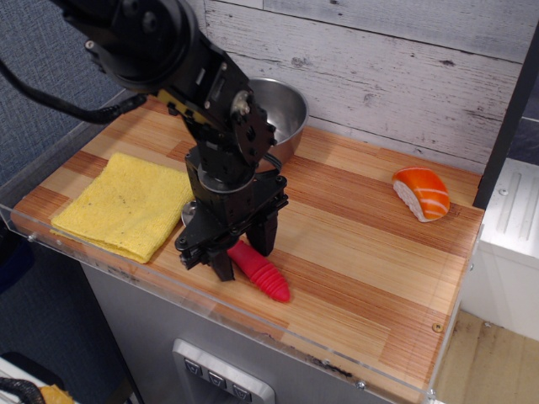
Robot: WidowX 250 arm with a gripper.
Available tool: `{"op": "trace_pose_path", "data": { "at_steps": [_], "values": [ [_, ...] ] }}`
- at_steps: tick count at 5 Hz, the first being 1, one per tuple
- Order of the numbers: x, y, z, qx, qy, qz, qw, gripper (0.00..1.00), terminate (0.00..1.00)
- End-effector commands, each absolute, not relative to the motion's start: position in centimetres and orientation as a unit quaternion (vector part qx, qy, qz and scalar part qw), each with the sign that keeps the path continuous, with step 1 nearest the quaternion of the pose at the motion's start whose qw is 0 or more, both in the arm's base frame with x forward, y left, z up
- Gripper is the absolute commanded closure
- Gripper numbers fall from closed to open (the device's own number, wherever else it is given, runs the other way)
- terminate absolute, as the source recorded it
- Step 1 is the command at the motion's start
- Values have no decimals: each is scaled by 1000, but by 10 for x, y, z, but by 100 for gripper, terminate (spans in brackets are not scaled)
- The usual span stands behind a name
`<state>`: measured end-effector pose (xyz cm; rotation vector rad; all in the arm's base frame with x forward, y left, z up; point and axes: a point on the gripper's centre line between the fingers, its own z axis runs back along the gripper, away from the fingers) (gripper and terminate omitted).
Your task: Move red spoon back and to right of silver bowl
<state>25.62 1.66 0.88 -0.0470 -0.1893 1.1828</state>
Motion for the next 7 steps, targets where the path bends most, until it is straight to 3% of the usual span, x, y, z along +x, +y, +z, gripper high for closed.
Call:
{"op": "trace_pose_path", "data": {
  "at_steps": [1,5,7],
  "values": [
    [257,20,21,-16,-112,558,822,100,0],
    [283,10,78,-43,-136,539,830,100,0],
    [305,-12,105,-40,-173,476,861,100,0]
  ]
}}
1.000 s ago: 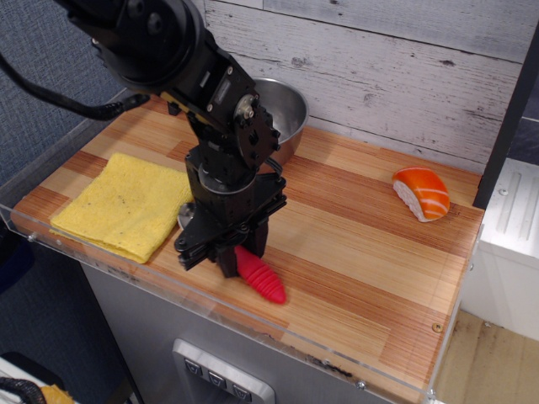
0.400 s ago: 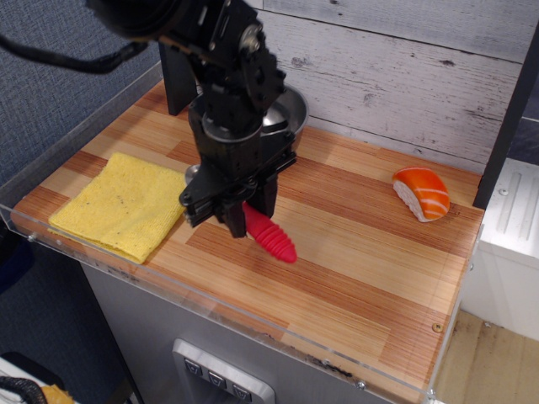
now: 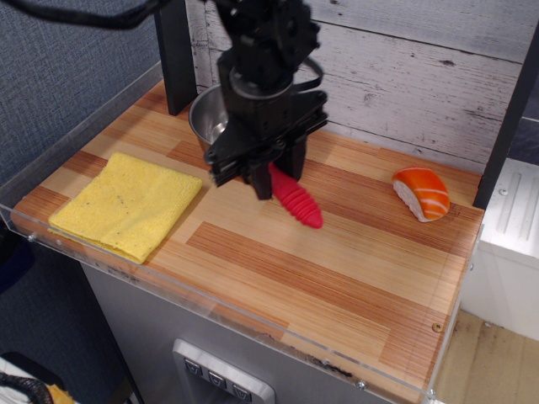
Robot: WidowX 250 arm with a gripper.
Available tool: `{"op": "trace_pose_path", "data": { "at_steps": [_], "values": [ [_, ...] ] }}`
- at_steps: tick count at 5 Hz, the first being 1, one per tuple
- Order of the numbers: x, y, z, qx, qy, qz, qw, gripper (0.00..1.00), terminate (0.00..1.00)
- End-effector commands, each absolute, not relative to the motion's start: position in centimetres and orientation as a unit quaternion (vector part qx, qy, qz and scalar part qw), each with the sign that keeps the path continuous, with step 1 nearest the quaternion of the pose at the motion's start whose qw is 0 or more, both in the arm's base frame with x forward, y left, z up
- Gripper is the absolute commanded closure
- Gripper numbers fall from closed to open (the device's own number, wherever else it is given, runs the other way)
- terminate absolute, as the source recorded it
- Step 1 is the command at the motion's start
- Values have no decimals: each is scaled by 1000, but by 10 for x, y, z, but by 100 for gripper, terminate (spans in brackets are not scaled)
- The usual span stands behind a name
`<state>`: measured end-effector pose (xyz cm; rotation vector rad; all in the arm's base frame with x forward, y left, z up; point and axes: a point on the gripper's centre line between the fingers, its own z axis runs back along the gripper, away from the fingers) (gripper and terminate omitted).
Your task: Move red spoon back and to right of silver bowl
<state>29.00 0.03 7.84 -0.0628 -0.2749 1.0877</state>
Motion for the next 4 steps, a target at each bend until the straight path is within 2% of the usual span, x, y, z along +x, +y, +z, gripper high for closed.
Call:
{"op": "trace_pose_path", "data": {
  "at_steps": [1,2,4],
  "values": [
    [319,-29,105,-38,-175,449,875,100,0],
    [330,-40,101,-37,-171,436,883,100,0],
    [347,-50,69,-27,-153,421,893,100,0]
  ]
}}
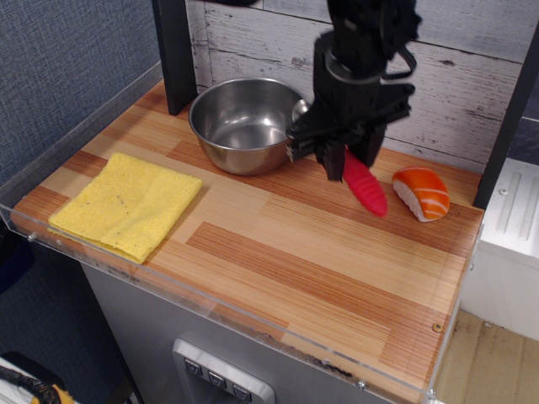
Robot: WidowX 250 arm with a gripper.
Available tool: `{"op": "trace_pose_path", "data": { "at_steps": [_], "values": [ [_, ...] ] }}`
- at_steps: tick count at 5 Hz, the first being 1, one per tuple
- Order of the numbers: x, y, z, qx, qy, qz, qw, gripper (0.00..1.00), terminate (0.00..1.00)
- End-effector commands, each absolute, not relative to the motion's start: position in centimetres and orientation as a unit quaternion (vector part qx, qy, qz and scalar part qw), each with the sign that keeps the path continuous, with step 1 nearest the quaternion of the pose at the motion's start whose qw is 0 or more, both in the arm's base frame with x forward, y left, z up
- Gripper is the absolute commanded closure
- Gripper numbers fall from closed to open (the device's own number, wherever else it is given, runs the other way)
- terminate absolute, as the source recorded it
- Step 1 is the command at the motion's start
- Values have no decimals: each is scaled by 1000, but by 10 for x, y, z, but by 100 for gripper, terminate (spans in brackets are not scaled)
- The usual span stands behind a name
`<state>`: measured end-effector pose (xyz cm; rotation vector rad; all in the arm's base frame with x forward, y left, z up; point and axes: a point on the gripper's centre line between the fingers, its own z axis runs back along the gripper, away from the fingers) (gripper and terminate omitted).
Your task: Move red spoon back and to right of silver bowl
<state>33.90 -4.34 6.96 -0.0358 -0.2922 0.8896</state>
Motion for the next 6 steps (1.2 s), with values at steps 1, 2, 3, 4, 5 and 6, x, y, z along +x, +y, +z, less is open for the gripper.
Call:
{"op": "trace_pose_path", "data": {
  "at_steps": [1,2,3,4,5,6],
  "values": [
    [350,-53,57,-23,-148,415,897,100,0],
    [353,-56,46,-16,-144,409,901,100,0],
    [355,-57,37,-12,-139,403,904,100,0],
    [355,-55,32,-7,-138,405,904,100,0],
    [352,-51,31,9,-135,411,901,100,0],
    [348,-47,34,28,-108,424,899,0,0]
  ]
}}
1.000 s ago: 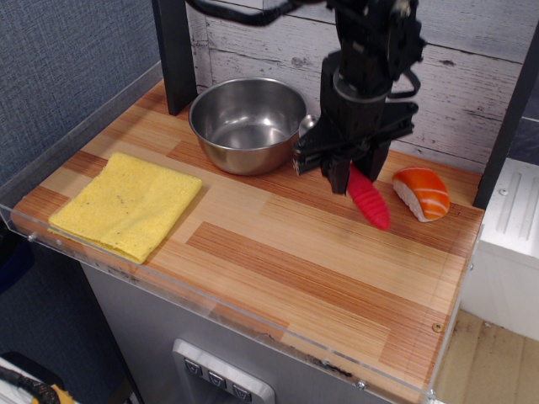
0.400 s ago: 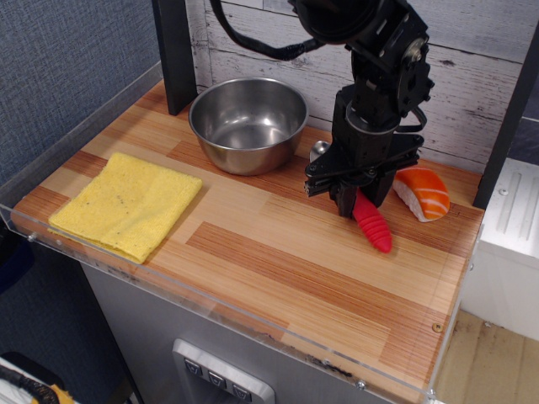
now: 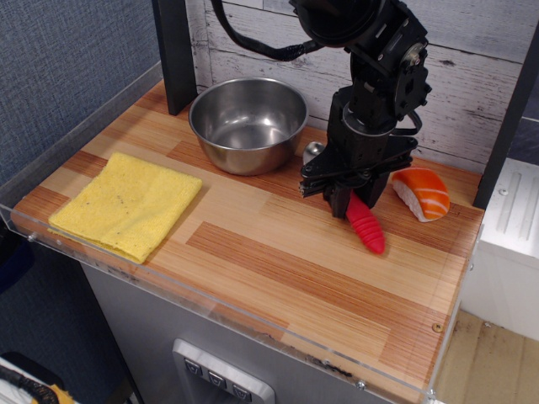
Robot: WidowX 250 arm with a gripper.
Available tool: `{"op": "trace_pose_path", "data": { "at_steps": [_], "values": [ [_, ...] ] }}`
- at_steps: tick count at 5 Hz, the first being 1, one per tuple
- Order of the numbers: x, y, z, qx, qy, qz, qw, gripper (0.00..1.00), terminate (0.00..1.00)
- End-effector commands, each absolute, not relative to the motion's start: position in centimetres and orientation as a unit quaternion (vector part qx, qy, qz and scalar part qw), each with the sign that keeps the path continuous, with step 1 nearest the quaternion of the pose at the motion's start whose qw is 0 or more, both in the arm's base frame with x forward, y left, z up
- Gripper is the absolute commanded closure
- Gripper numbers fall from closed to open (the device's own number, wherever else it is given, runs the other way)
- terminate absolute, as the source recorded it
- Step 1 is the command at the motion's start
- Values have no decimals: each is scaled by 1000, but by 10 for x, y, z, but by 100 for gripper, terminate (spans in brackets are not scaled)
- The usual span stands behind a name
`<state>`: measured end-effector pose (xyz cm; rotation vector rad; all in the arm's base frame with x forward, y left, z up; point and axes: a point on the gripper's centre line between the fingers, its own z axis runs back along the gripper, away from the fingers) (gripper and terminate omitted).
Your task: Move red spoon back and to right of silver bowl
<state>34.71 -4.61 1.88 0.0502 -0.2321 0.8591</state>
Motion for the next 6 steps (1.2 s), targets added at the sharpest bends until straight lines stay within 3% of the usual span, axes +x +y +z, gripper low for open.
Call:
{"op": "trace_pose_path", "data": {
  "at_steps": [1,3,5,6],
  "values": [
    [347,-44,36,31,-109,427,897,0,0],
    [345,-42,40,28,-114,427,897,0,0],
    [345,-42,78,-15,-134,433,891,0,0],
    [338,-39,110,-41,-153,434,887,0,0]
  ]
}}
